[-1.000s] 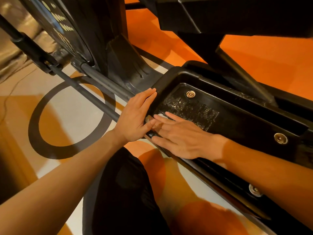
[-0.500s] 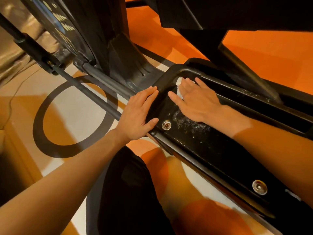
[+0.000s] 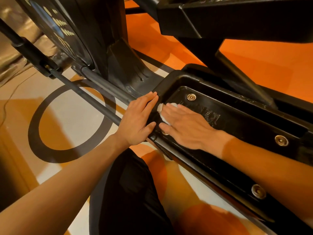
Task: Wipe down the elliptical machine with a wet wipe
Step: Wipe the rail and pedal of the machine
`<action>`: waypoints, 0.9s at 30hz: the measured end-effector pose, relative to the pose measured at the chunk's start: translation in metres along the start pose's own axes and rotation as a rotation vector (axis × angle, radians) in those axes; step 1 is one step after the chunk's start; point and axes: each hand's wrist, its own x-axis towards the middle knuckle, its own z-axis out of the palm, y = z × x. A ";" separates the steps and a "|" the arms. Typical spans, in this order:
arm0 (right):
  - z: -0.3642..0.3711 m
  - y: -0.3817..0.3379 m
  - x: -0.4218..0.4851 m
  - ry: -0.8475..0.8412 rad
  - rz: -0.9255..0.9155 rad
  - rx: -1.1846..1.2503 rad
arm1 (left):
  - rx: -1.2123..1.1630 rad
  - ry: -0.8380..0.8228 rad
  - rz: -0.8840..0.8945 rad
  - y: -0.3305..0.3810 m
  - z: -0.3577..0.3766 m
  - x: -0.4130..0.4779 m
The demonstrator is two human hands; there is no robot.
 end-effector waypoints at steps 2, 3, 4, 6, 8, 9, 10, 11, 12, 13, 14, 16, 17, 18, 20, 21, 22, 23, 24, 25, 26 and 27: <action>-0.004 0.021 0.011 0.038 0.105 -0.071 | 0.001 -0.008 -0.008 0.000 -0.001 0.000; -0.004 0.031 0.019 0.053 0.158 -0.129 | 0.000 -0.006 -0.012 0.000 0.000 0.000; -0.006 0.039 0.024 0.050 0.202 -0.187 | -0.003 -0.006 -0.015 0.000 0.000 0.000; -0.007 0.045 0.031 0.042 0.253 -0.236 | -0.007 -0.012 -0.020 0.000 0.000 0.000; -0.004 0.043 0.032 0.045 0.282 -0.230 | 0.000 -0.018 -0.024 -0.001 -0.001 -0.001; -0.003 0.042 0.031 0.056 0.299 -0.212 | 0.007 -0.019 -0.023 -0.002 -0.001 -0.001; -0.003 0.043 0.029 0.065 0.317 -0.190 | 0.010 -0.022 -0.020 -0.002 -0.001 0.000; -0.002 0.044 0.025 0.075 0.331 -0.179 | 0.012 -0.022 -0.020 -0.001 0.000 0.000; -0.001 0.045 0.021 0.089 0.341 -0.184 | 0.012 -0.020 -0.023 -0.001 0.000 -0.001; 0.001 0.047 0.016 0.103 0.351 -0.188 | 0.012 -0.016 -0.025 -0.001 0.001 0.000; 0.004 0.047 0.013 0.110 0.363 -0.184 | 0.013 -0.013 -0.025 -0.001 0.001 0.000; 0.006 0.044 0.010 0.112 0.385 -0.141 | 0.021 -0.012 -0.025 -0.001 0.001 0.000; 0.005 0.041 0.011 0.120 0.394 -0.112 | 0.024 -0.013 -0.025 -0.001 0.001 0.000; 0.005 0.037 0.014 0.129 0.391 -0.086 | 0.024 -0.012 -0.024 -0.001 0.001 0.000; 0.001 0.025 0.016 0.137 0.337 -0.066 | 0.013 -0.011 -0.027 0.000 0.000 0.000; 0.000 0.018 0.014 0.144 0.287 -0.072 | 0.009 -0.010 -0.028 0.001 0.000 0.000; 0.002 0.013 0.009 0.142 0.228 -0.063 | 0.008 -0.008 -0.027 0.001 0.000 0.000; 0.004 0.007 0.003 0.119 0.165 -0.035 | 0.011 -0.008 -0.026 0.001 0.000 0.000; 0.006 0.001 -0.004 0.081 0.104 0.002 | 0.016 -0.009 -0.027 0.000 0.000 0.000; 0.008 -0.002 -0.011 0.034 0.054 0.043 | 0.018 -0.010 -0.028 0.000 -0.001 0.000; 0.010 -0.001 -0.016 -0.011 0.010 0.087 | 0.021 -0.009 -0.028 -0.001 0.000 0.000; 0.010 0.001 -0.021 -0.055 -0.031 0.127 | 0.022 -0.006 -0.027 -0.001 0.000 0.000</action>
